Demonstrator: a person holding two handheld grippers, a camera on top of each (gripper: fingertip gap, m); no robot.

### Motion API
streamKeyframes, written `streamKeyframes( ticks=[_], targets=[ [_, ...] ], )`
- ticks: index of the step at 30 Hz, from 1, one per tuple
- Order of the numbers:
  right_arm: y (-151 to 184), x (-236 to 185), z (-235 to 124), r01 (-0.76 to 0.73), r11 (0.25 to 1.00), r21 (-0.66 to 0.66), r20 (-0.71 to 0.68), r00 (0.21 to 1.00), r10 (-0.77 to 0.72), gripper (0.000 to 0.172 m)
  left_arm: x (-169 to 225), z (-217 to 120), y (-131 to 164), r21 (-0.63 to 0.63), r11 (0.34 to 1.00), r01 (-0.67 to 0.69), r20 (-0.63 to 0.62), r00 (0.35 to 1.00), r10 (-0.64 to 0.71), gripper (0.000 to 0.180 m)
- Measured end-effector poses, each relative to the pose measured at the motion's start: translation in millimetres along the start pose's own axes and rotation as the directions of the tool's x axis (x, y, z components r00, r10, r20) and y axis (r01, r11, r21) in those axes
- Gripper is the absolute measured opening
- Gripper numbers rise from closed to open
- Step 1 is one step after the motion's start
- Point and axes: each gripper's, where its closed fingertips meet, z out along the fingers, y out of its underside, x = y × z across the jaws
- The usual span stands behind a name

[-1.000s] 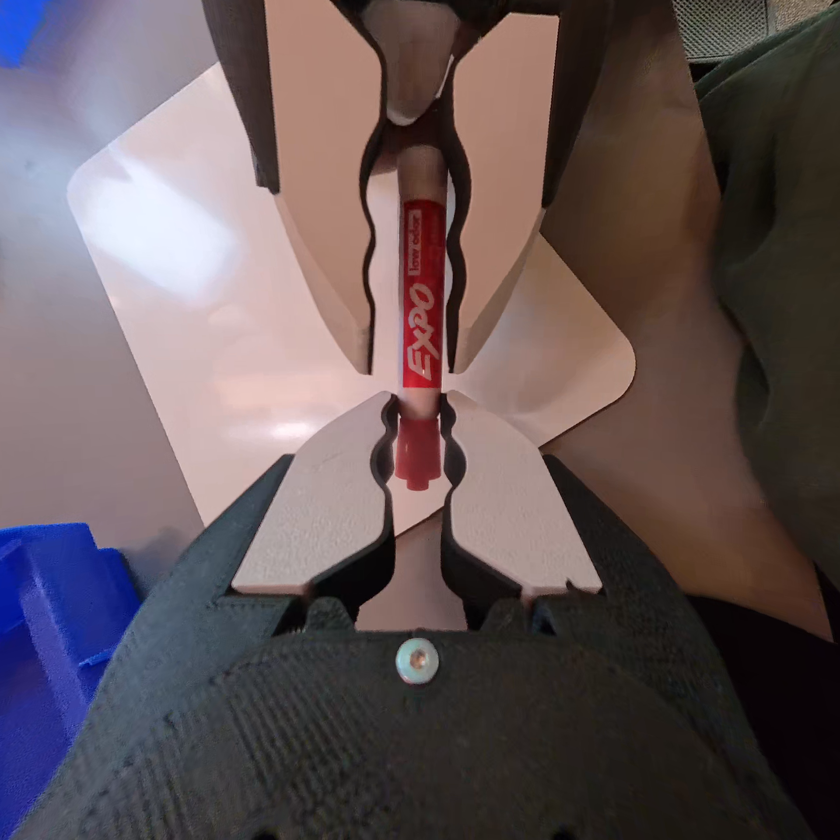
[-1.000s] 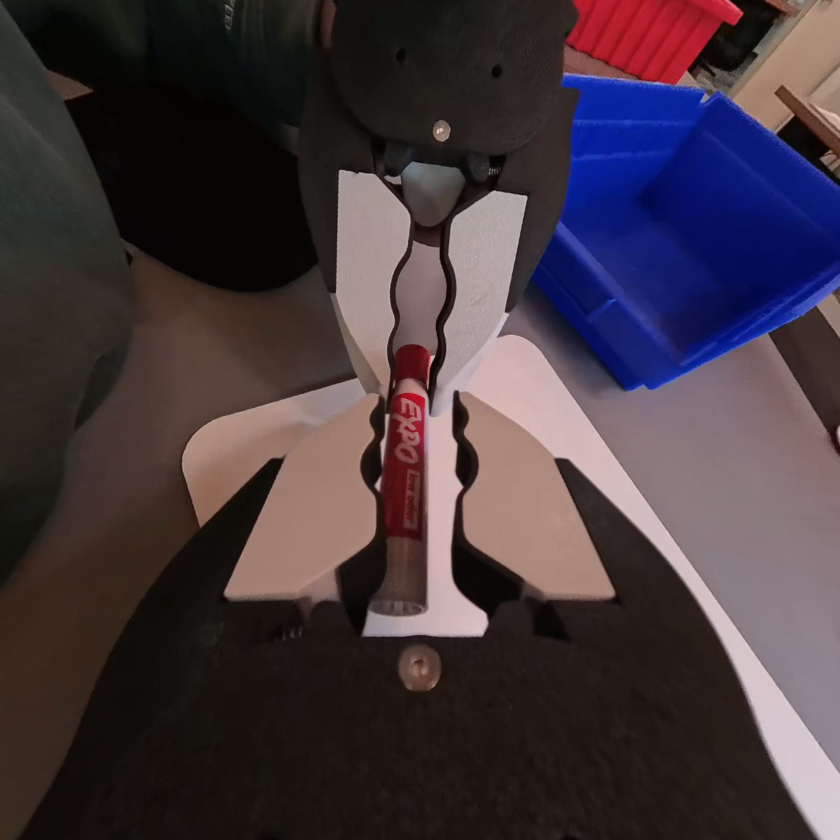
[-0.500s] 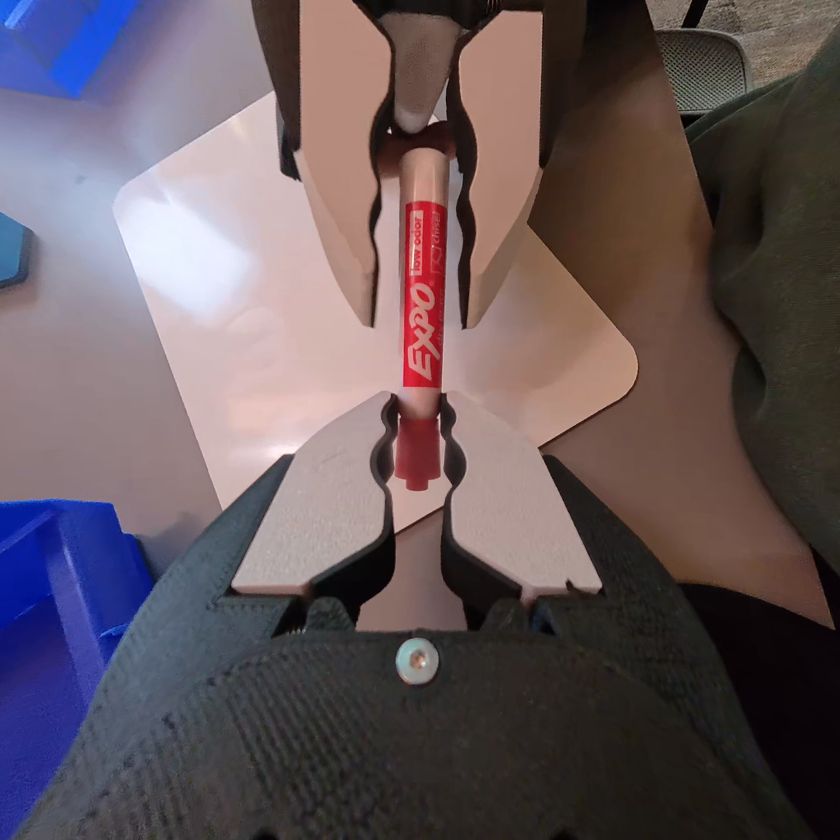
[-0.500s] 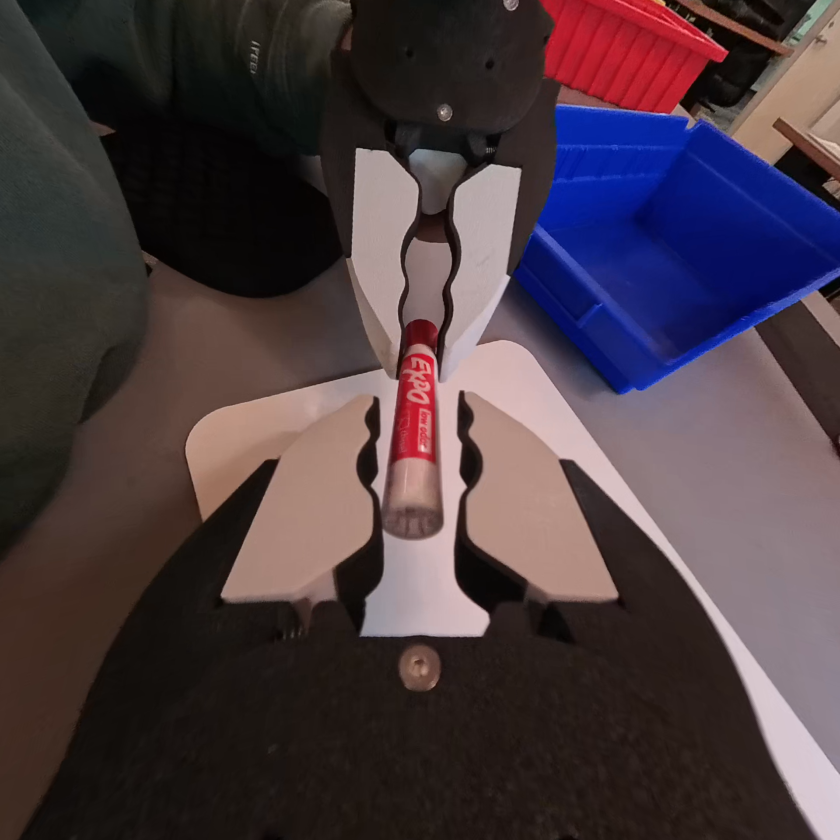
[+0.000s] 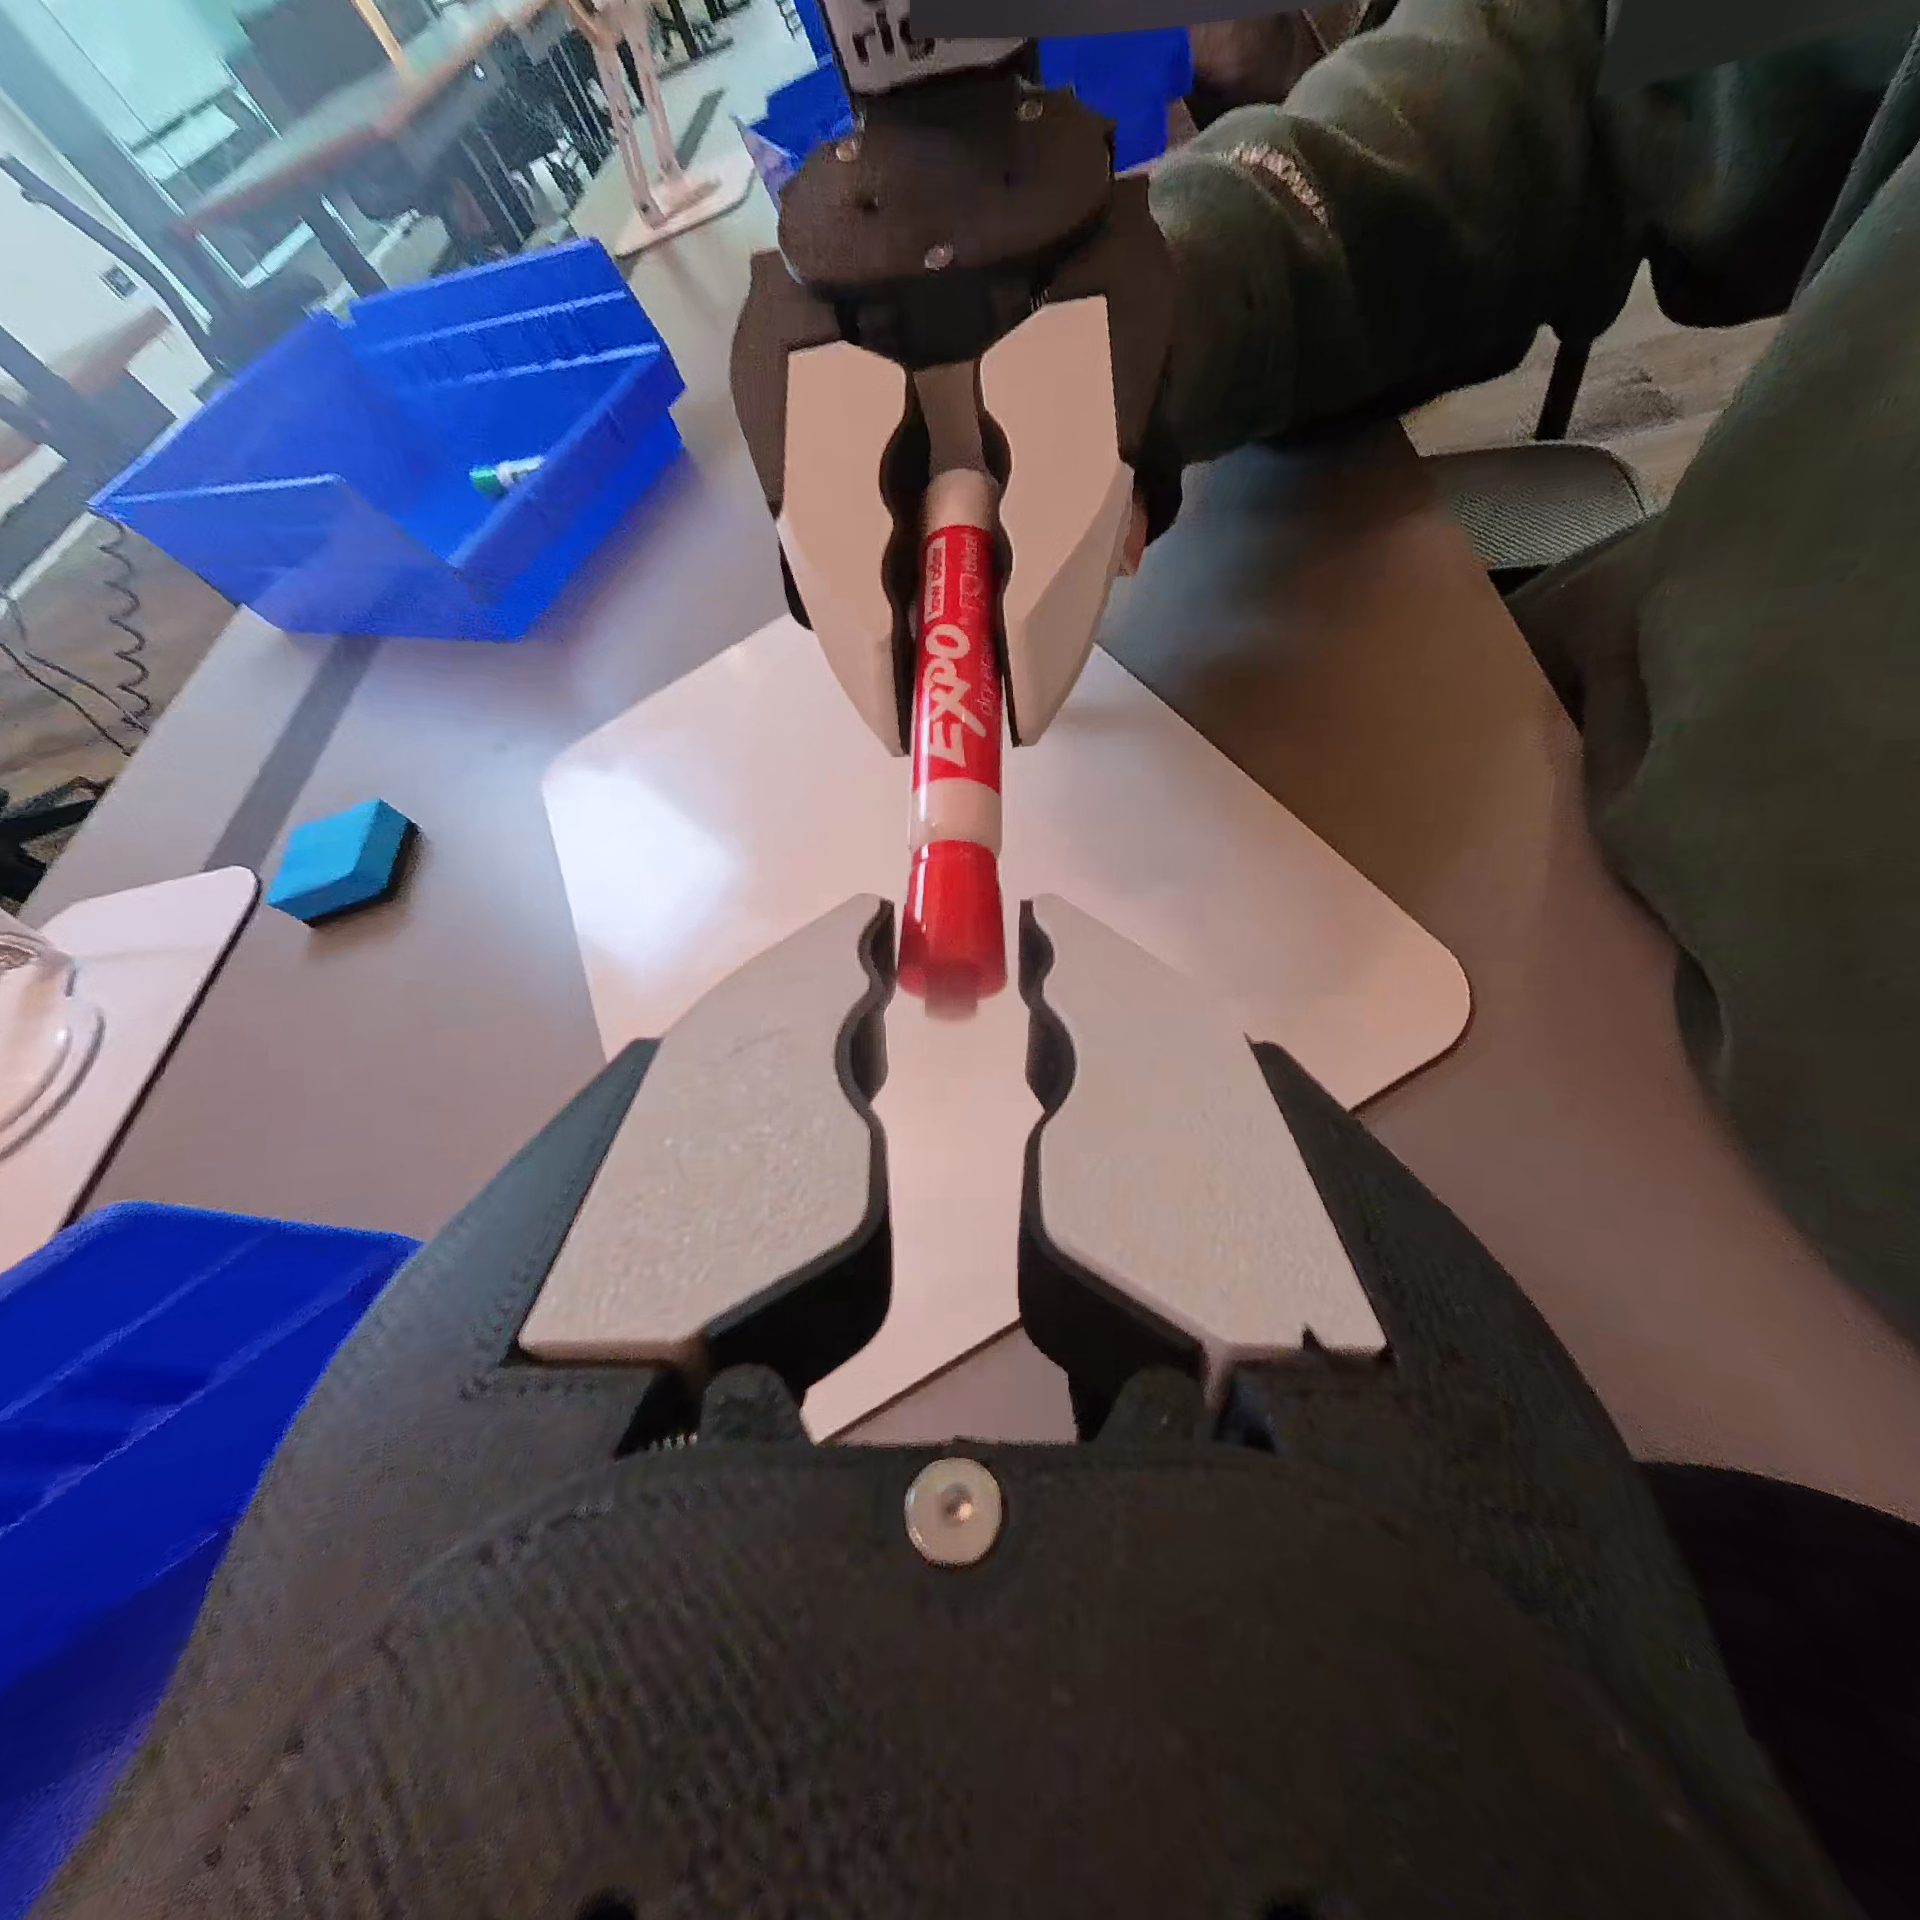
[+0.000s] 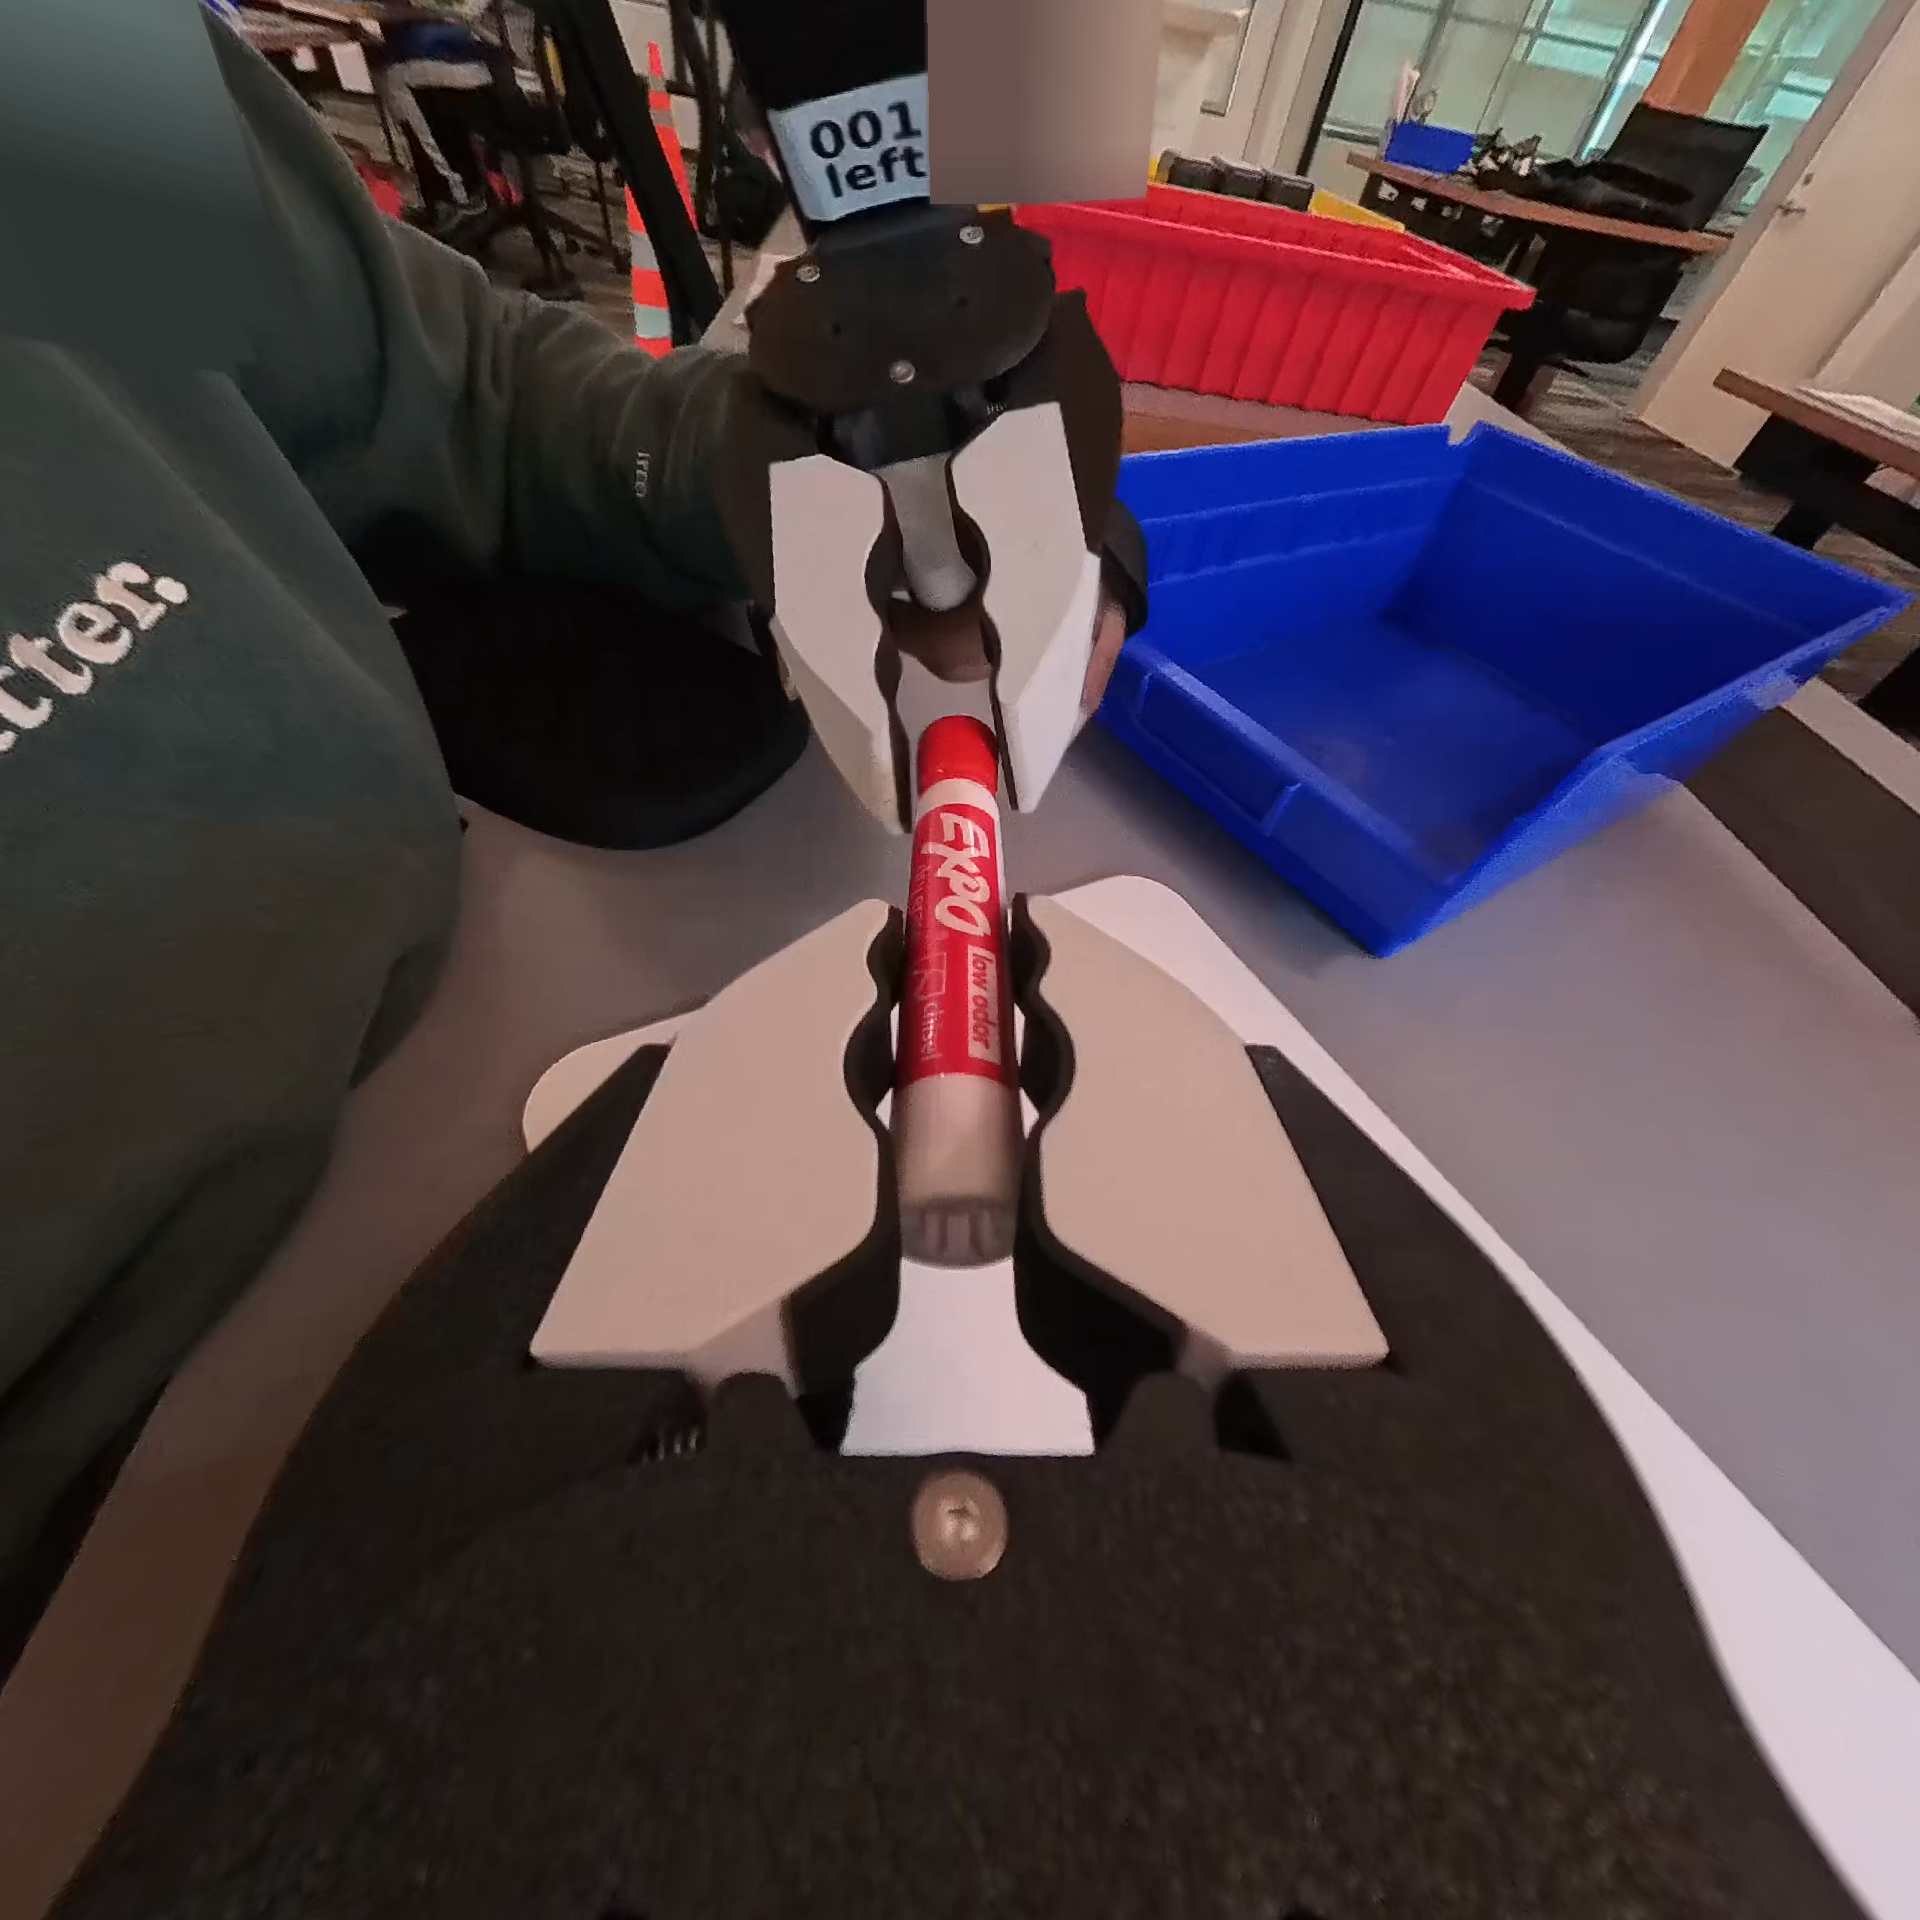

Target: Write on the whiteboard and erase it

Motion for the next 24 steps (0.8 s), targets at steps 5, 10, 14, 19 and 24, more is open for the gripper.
streamKeyframes(
  ticks=[5, 10, 14, 19, 24],
  targets=[
    [-2.7, 0.6, -0.8, -0.037, 0.999, 0.032, 0.019, 0.999, 0.037, 0.02, -1.9, -2.7, -6.8, 0.056, 0.998, 0.032, 0.005, 0.999, -0.033, 0.019],
    [-2.0, -2.8, -0.2, -0.034, 0.999, 0.034, 0.029, 0.999, 0.033, 0.02, 1.5, -4.3, -8.9, 0.079, 0.995, 0.065, -0.03, 0.998, -0.062, 0.019],
    [-11.3, -0.4, -1.9, -0.023, 0.995, 0.095, 0.008, 1.0, 0.023, 0.021, -0.9, -5.7, -13.4, 0.168, 0.963, 0.21, -0.115, 0.974, -0.193, 0.019],
    [-14.3, -5.3, 0.8, 0.009, 0.996, 0.089, 0.007, 1.0, -0.01, 0.036, 2.9, -4.7, -18.1, 0.234, 0.901, 0.365, -0.243, 0.919, -0.31, 0.019],
    [-11.8, -11.8, 8.6, 0.052, 0.996, 0.077, -0.002, 0.999, -0.052, 0.039, 11.7, 3.2, -18.5, 0.224, 0.895, 0.386, -0.268, 0.907, -0.325, 0.019]
  ],
)
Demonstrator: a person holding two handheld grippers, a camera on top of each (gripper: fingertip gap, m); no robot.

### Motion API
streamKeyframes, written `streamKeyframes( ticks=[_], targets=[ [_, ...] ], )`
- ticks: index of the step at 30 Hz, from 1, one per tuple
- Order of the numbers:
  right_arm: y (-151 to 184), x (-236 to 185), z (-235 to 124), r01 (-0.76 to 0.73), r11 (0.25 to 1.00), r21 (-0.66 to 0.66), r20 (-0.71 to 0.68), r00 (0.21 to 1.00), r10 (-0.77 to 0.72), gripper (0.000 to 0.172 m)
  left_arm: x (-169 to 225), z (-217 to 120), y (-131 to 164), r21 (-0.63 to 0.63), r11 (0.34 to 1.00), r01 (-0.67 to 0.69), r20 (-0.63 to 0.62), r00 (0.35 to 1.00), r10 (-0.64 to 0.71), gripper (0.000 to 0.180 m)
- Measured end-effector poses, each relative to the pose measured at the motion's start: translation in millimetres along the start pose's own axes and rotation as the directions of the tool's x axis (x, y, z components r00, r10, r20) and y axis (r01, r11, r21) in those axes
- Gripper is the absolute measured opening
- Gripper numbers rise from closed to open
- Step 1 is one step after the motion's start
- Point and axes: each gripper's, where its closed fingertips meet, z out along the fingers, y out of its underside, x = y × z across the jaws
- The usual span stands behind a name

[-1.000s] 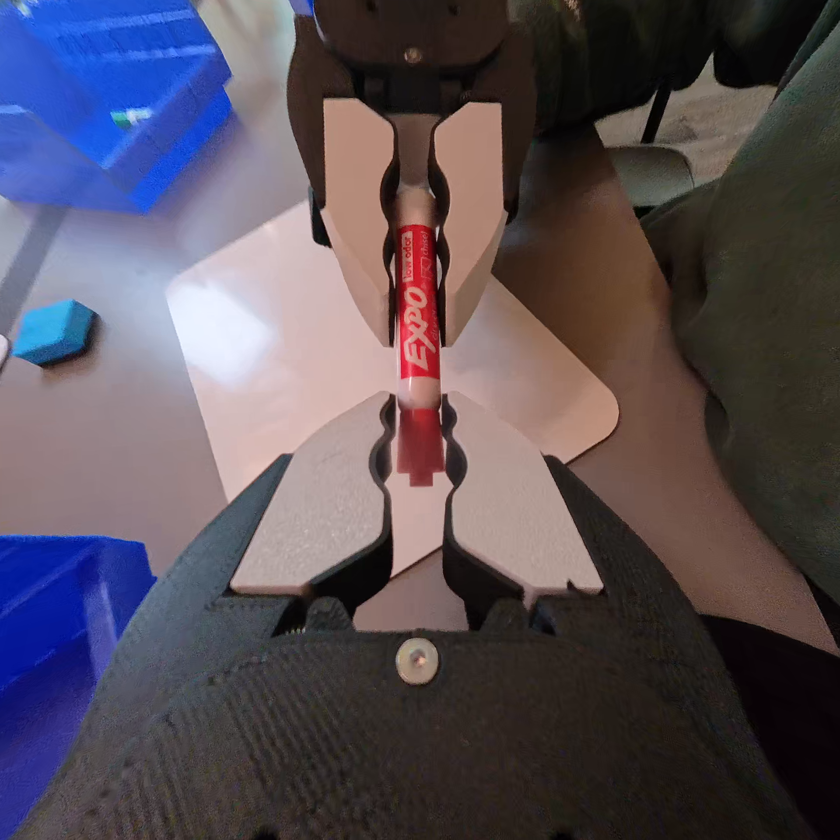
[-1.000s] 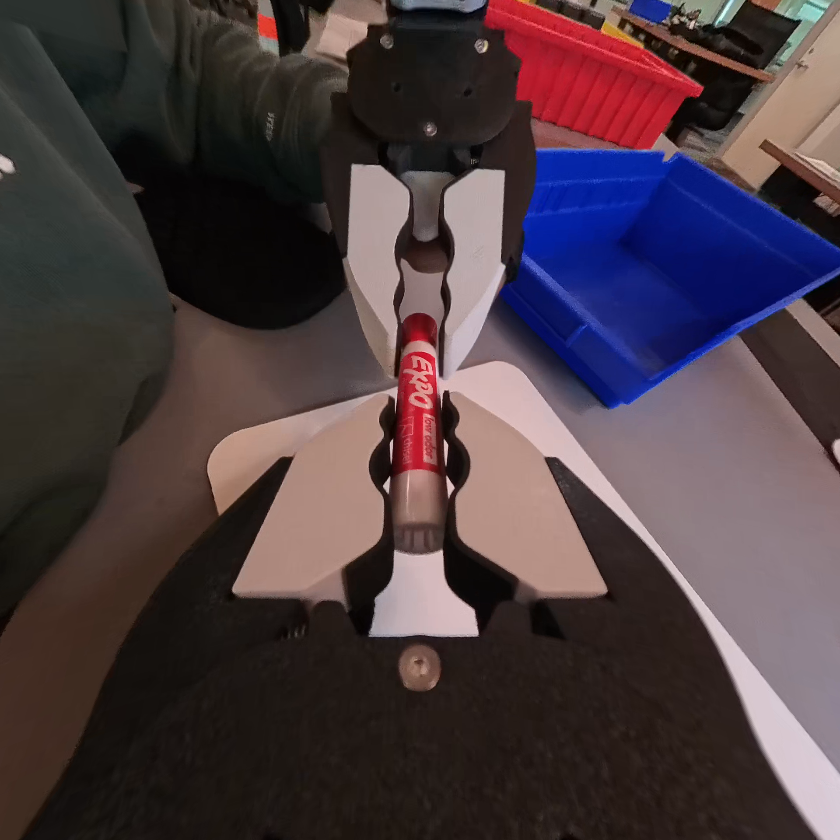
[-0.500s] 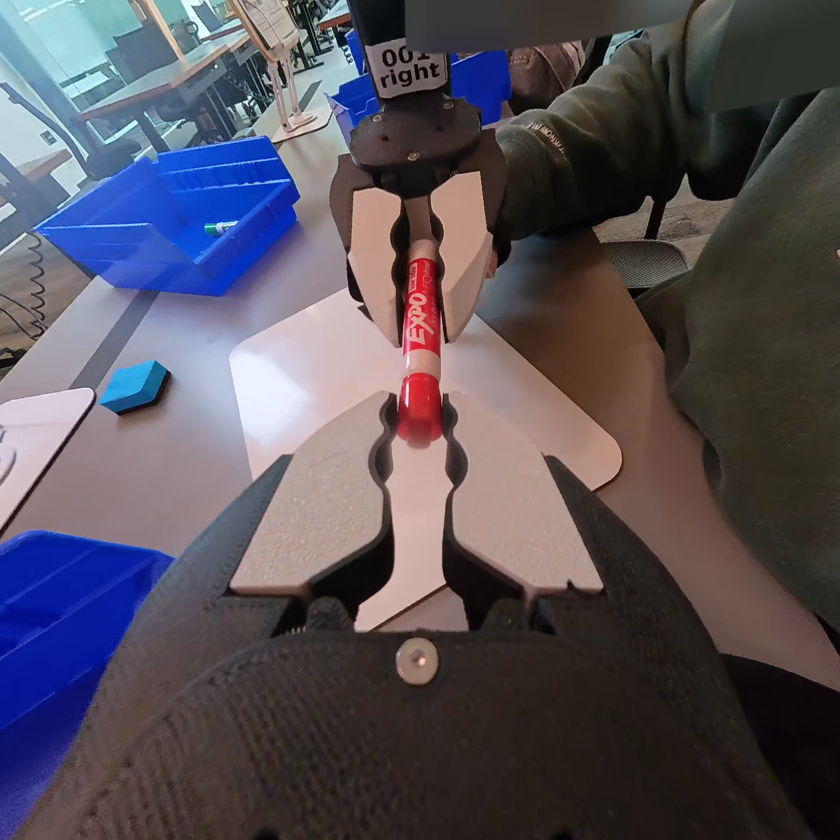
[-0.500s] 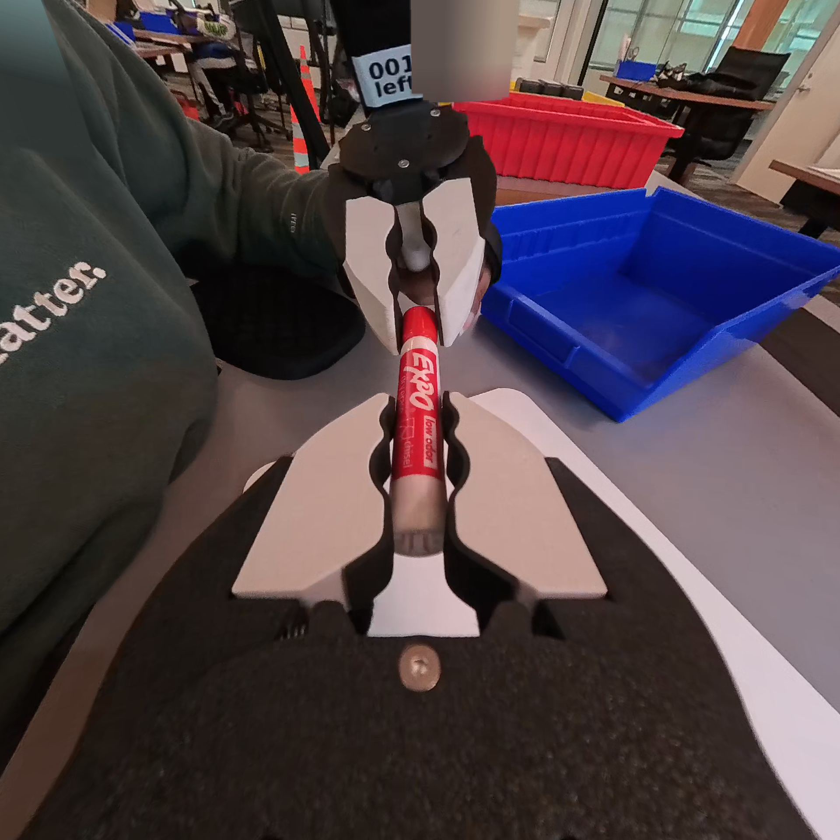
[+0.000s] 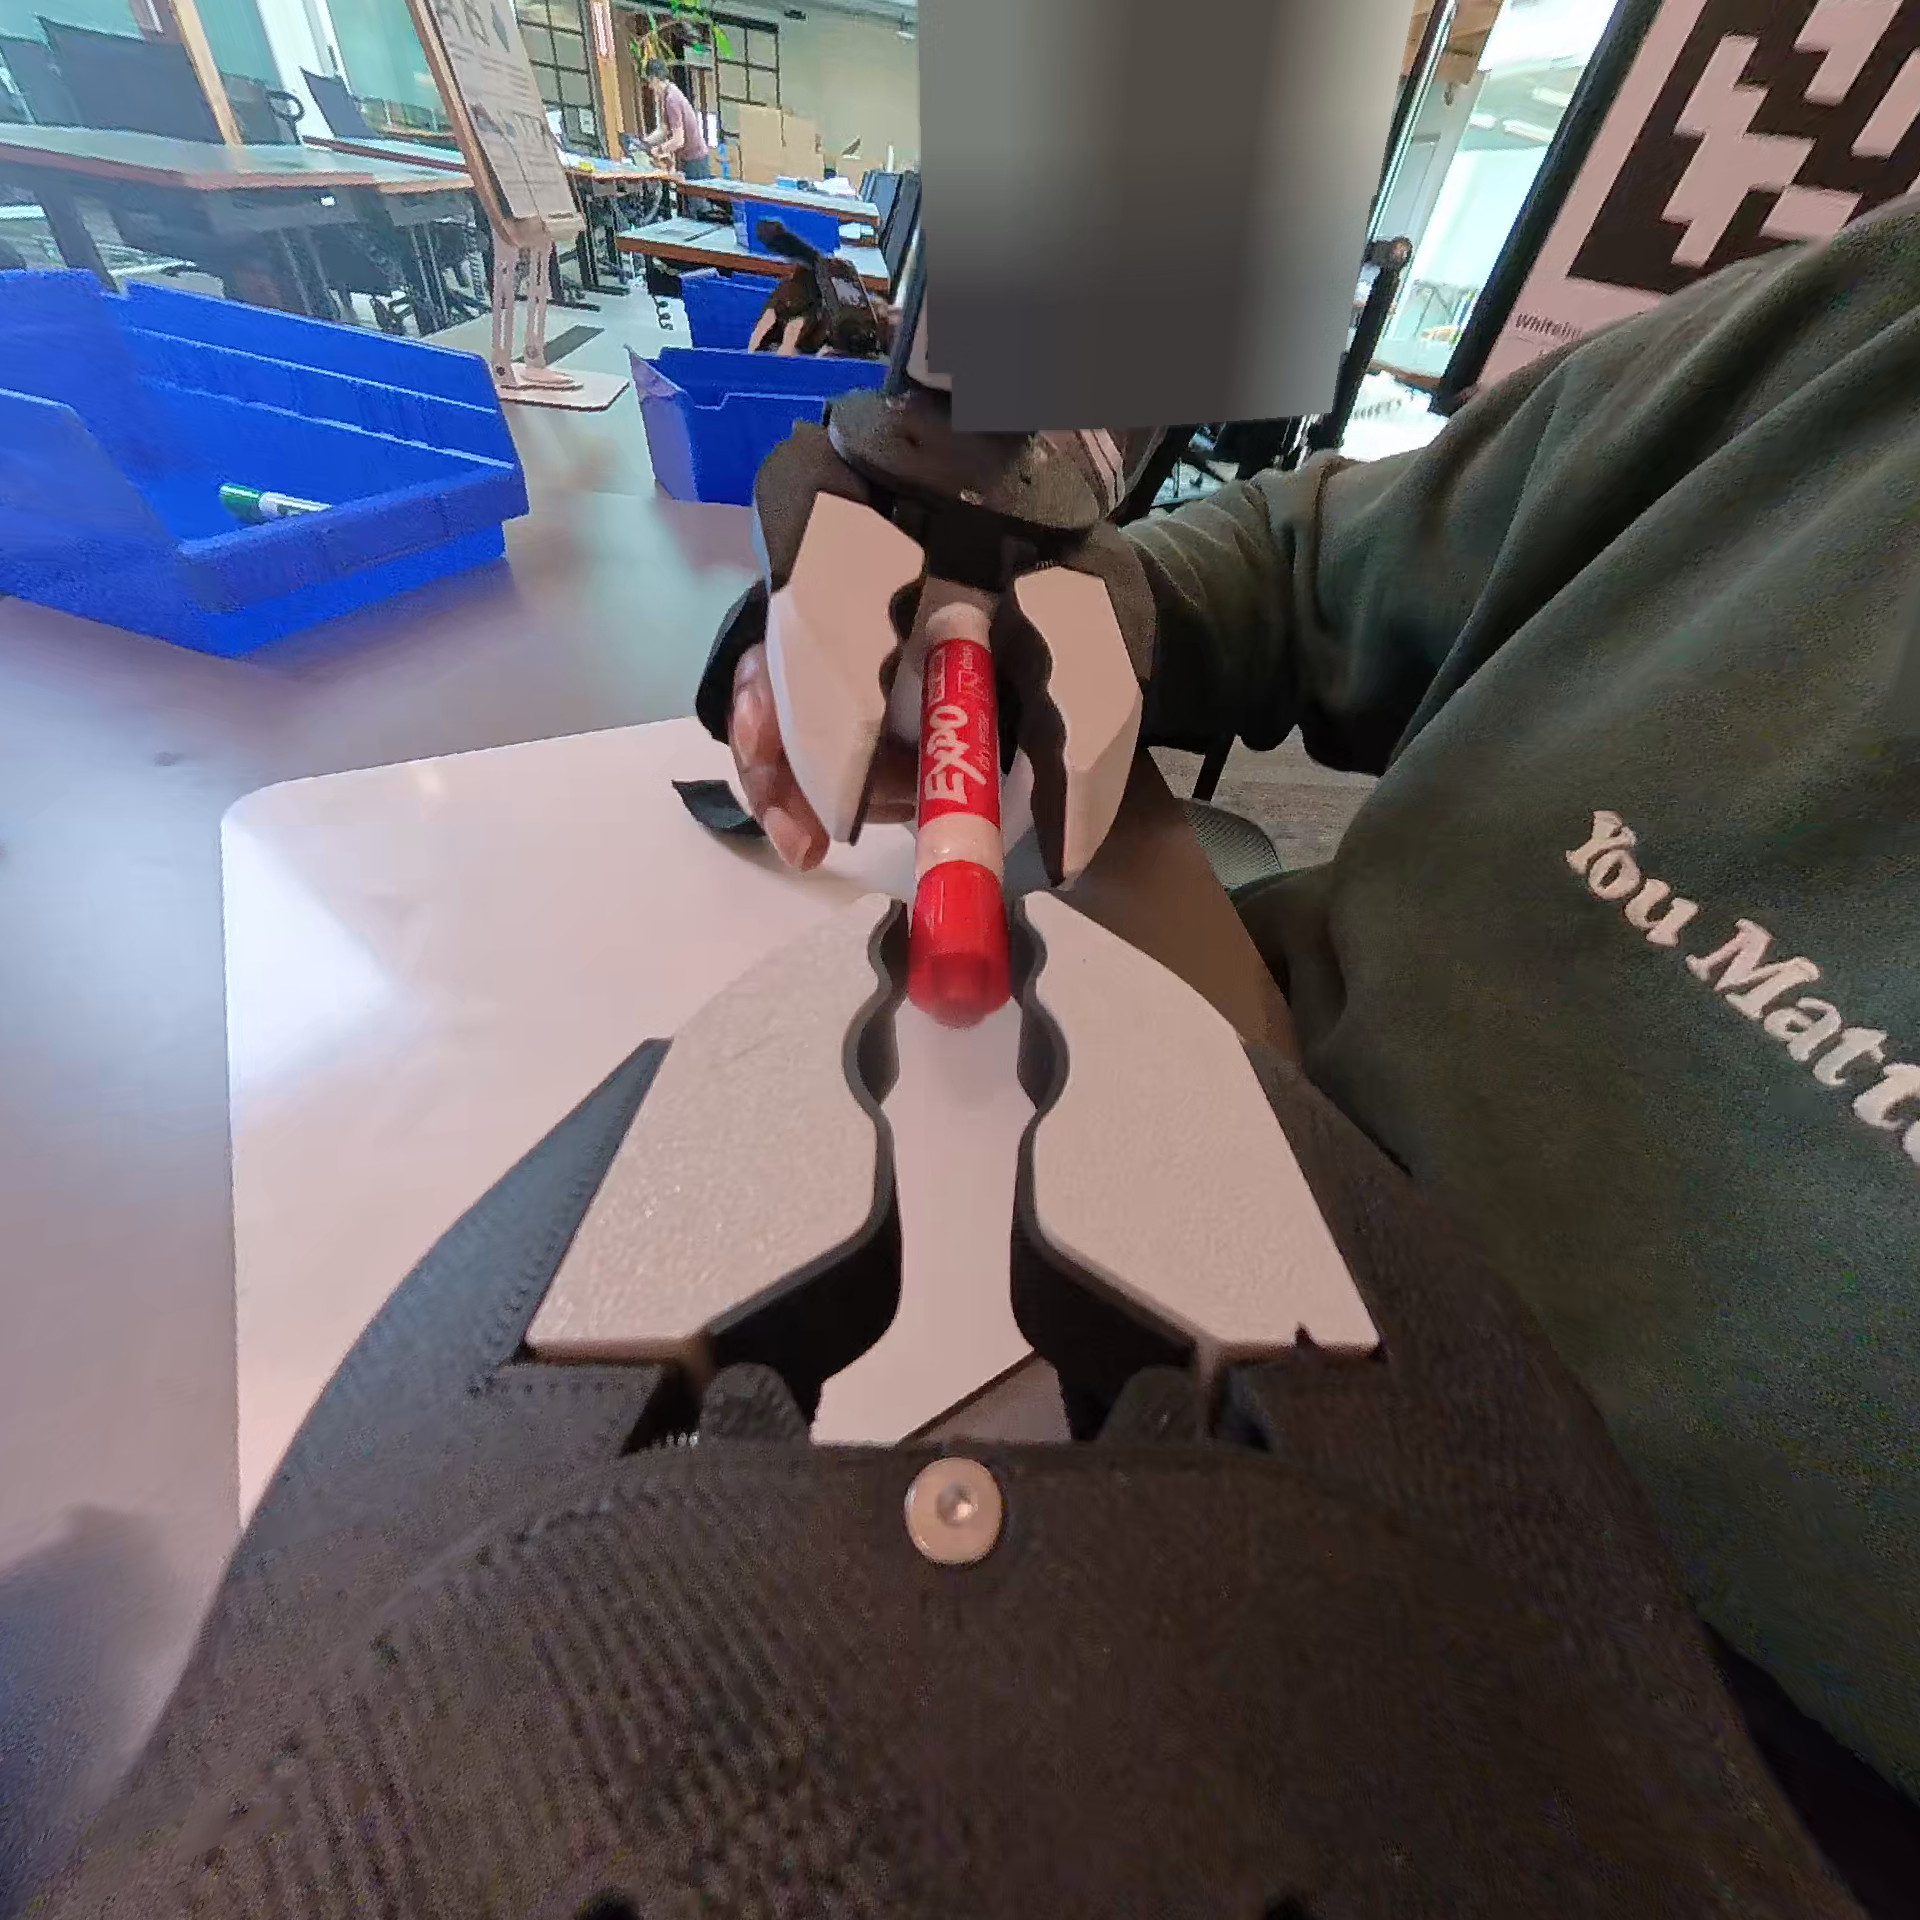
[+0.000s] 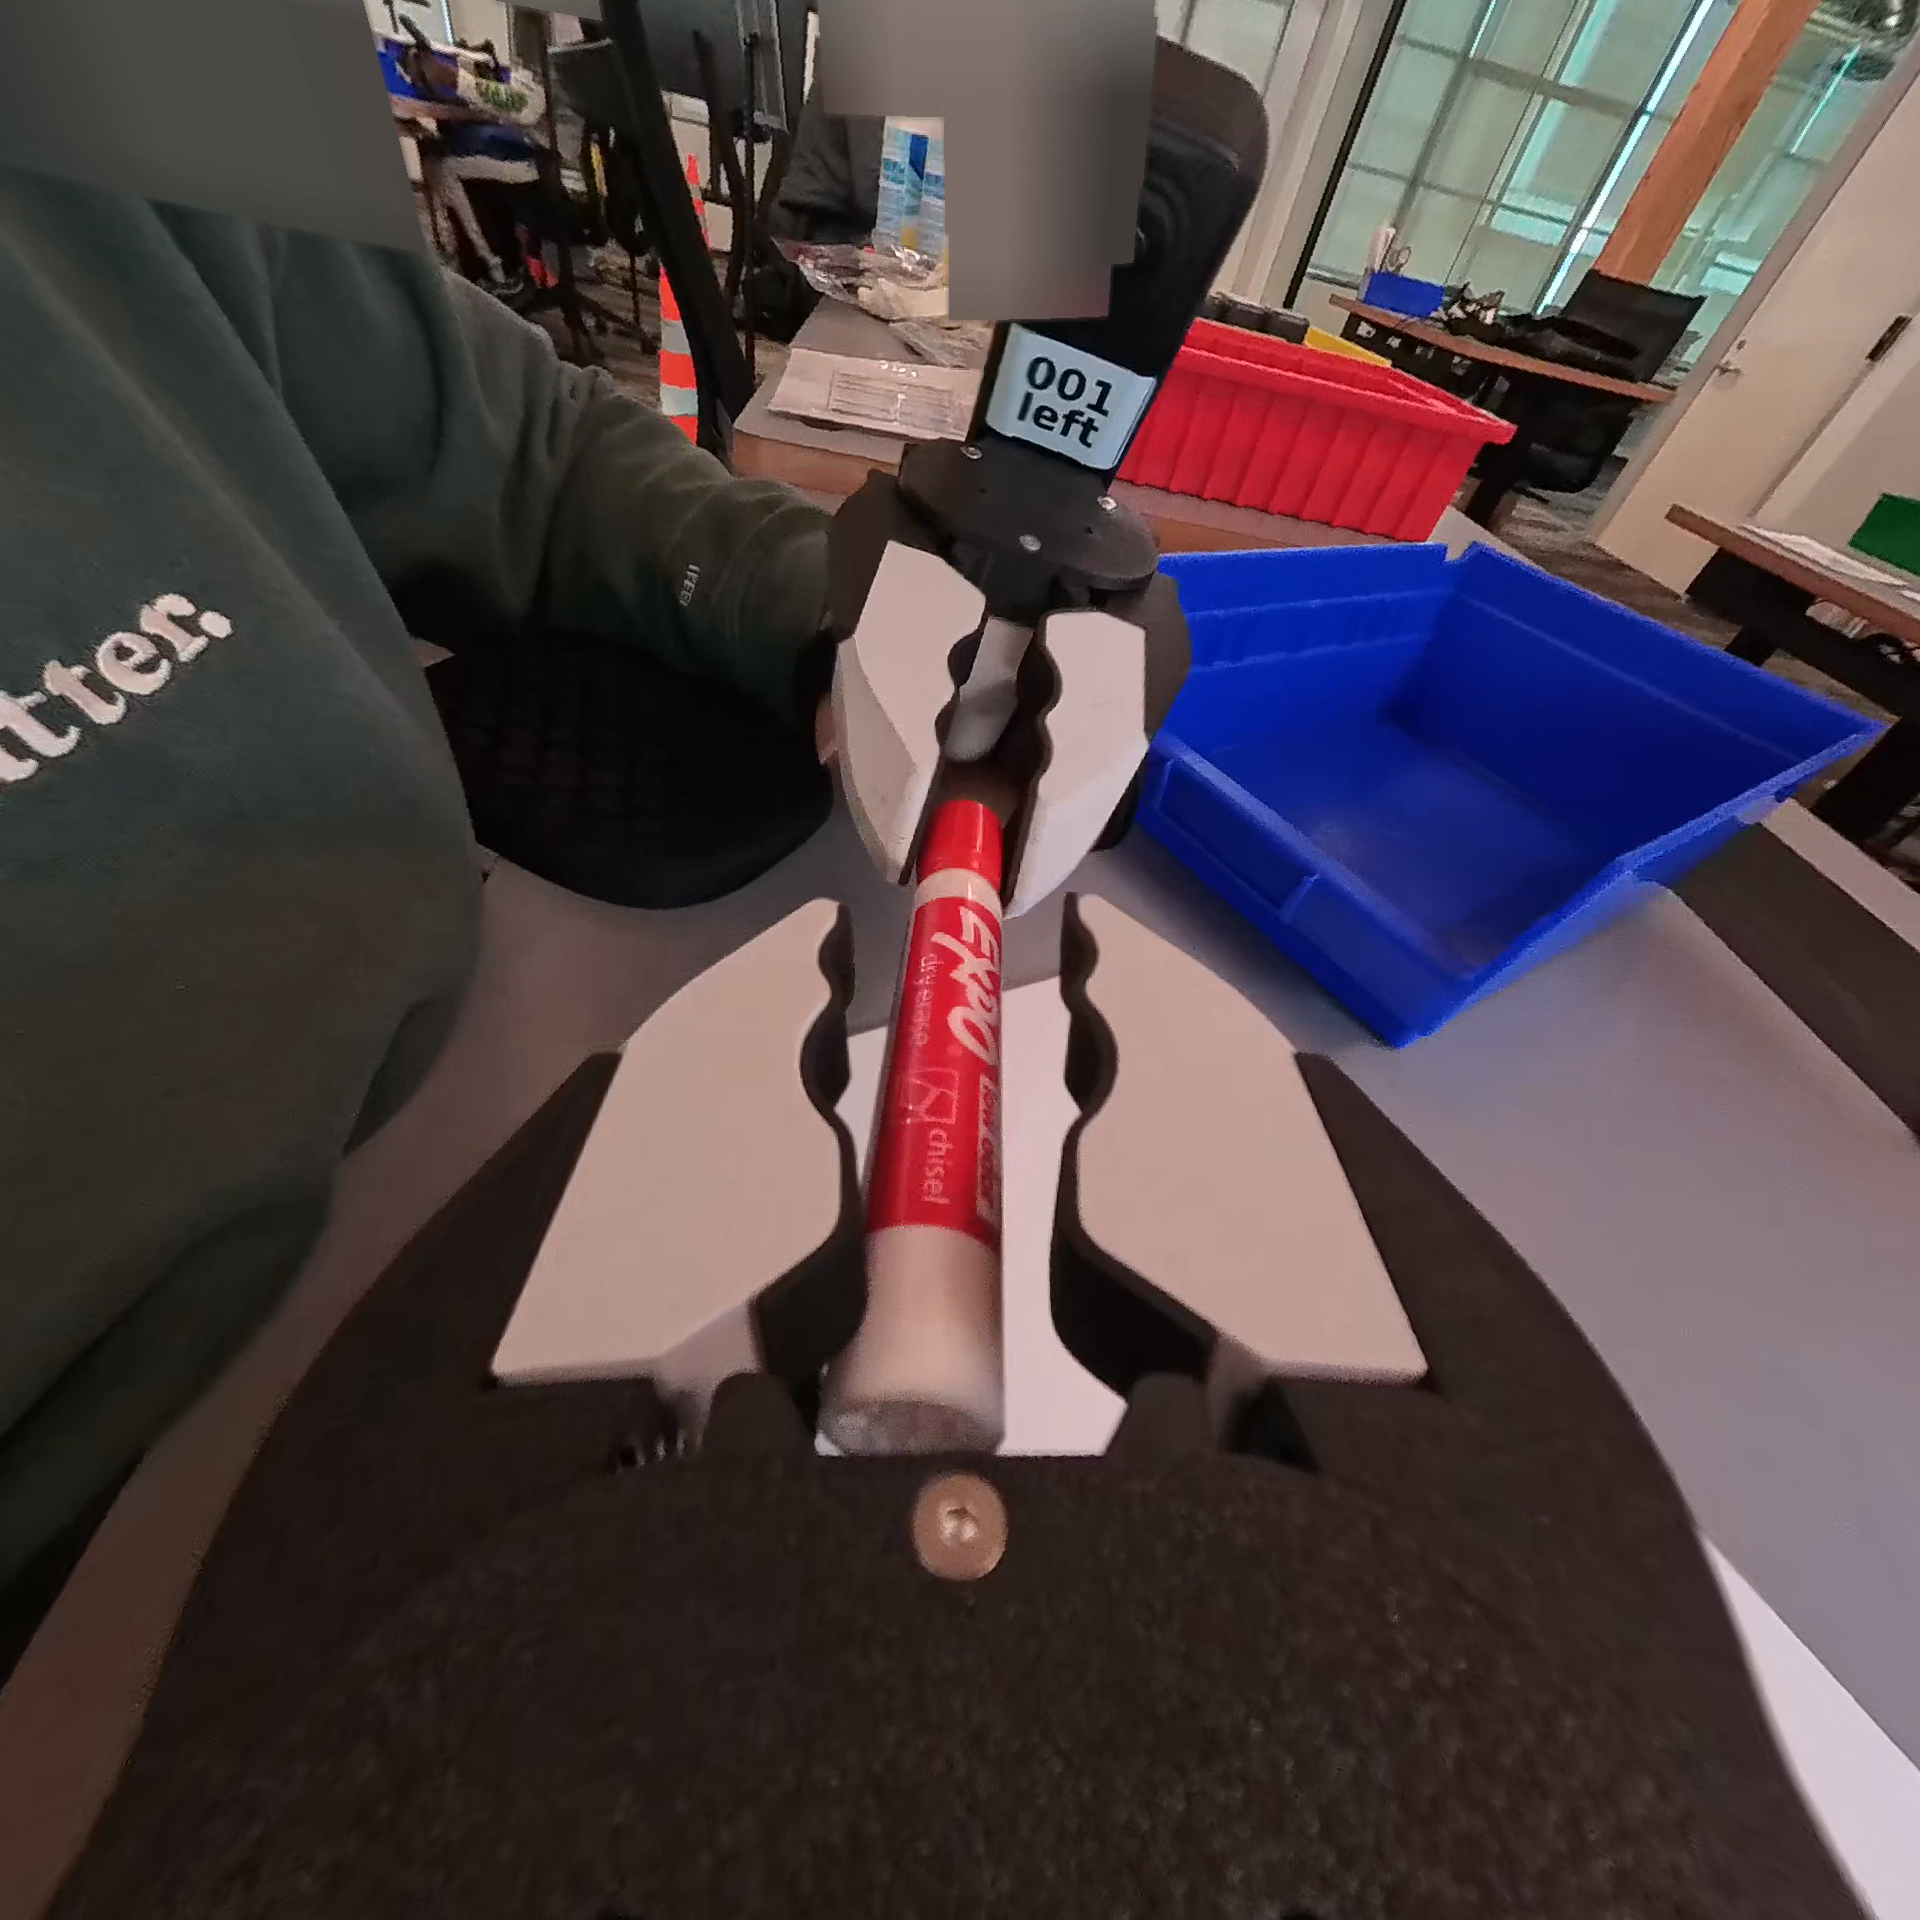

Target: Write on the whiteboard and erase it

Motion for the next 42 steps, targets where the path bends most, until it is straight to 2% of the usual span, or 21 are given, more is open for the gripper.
streamKeyframes(
  ticks=[8, 11, 16, 22, 26, 32, 36, 42],
  targets=[
    [13.4, -5.1, 4.7, -0.084, 0.995, -0.047, 0.048, 0.995, 0.086, 0.044, -4.5, -1.1, 2.3, 0.024, 0.995, 0.094, -0.014, 0.995, -0.094, 0.019],
    [26.3, -12.6, 11.8, -0.106, 0.989, -0.101, 0.076, 0.991, 0.114, 0.047, -5.8, -4.8, -2.8, 0.042, 0.993, 0.114, -0.014, 0.993, -0.114, 0.019],
    [10.0, -9.6, 12.5, -0.176, 0.984, -0.001, 0.097, 0.98, 0.175, 0.041, -3.8, -0.8, 2.9, -0.01, 0.998, 0.067, 0.009, 0.998, -0.067, 0.019],
    [-0.4, -5.6, 9.7, -0.172, 0.984, 0.041, 0.077, 0.983, 0.169, 0.041, -2.3, -3.8, -9.7, 0.072, 0.994, 0.079, -0.003, 0.997, -0.079, 0.018],
    [-9.0, 6.7, 2.0, -0.174, 0.978, 0.111, 0.029, 0.985, 0.172, 0.045, -3.1, -12.8, -26.6, 0.18, 0.978, 0.103, -0.017, 0.995, -0.101, 0.018],
    [-26.0, 15.6, -4.5, -0.131, 0.969, 0.208, -0.047, 0.988, 0.144, 0.05, -7.3, -28.8, -51.8, 0.385, 0.899, 0.209, -0.076, 0.978, -0.195, 0.018],
    [-40.9, 13.4, -6.1, -0.121, 0.961, 0.249, -0.033, 0.991, 0.133, 0.052, -0.7, -19.9, -43.8, 0.323, 0.925, 0.198, -0.093, 0.98, -0.176, 0.019],
    [-36.5, 5.1, -5.8, -0.1, 0.976, 0.191, 0.008, 0.995, 0.101, 0.055, 6.0, -5.6, -26.7, 0.199, 0.961, 0.191, -0.107, 0.979, -0.173, 0.019]
  ],
)
